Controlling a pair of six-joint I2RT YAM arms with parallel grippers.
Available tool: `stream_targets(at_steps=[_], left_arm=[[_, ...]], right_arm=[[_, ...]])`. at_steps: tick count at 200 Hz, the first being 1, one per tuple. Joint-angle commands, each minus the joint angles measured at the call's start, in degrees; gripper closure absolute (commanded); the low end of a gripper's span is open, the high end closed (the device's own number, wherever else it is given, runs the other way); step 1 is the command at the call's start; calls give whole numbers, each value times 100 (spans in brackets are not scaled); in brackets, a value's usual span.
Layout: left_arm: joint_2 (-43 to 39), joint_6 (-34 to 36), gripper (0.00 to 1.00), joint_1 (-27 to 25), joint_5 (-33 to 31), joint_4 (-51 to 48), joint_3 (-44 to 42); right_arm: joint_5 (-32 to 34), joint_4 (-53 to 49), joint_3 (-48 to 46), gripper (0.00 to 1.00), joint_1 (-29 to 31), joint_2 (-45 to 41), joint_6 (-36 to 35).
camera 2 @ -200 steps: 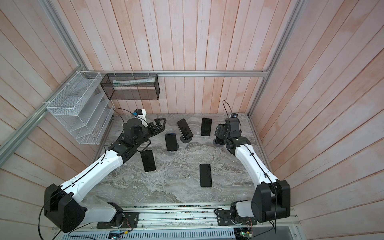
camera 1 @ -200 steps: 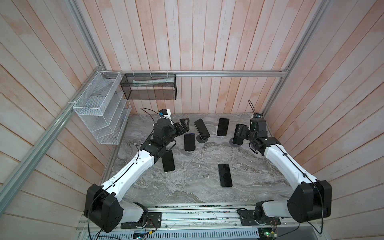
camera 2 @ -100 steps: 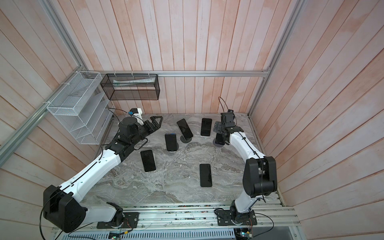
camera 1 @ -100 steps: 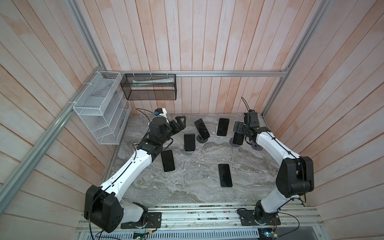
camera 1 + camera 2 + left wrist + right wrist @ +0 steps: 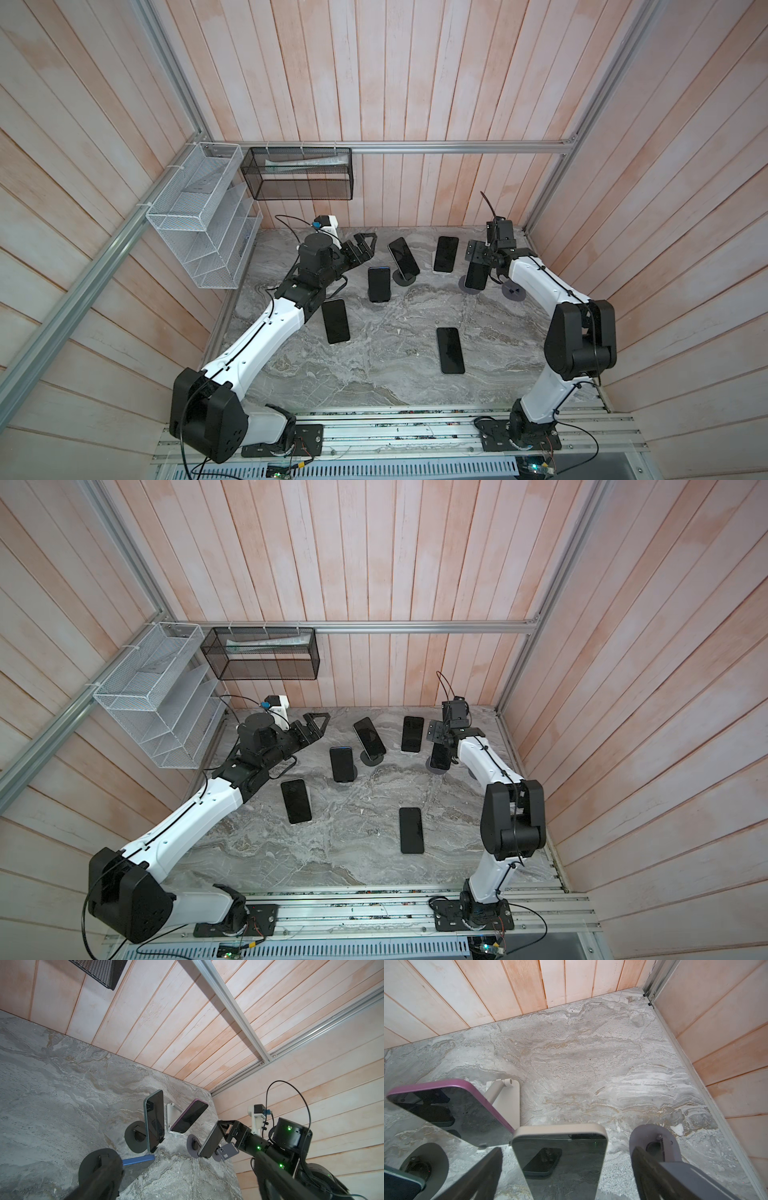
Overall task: Remove the phone from the phone stand
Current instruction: 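Close the right gripper on the white-framed phone's top edge and lift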
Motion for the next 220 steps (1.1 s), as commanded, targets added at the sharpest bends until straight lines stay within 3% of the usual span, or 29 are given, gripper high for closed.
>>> stream_targets(at_steps=[1,80,220], left_arm=[[54,86,0,32,163,171,-92],[213,50,0,32,745,357,-57],[231,50,0,26,877,431,-61]], right_arm=[[87,50,219,3,-7,151,22],[155,179,272,11,-7,279,201],[236,312,197,19,-8,472,310]])
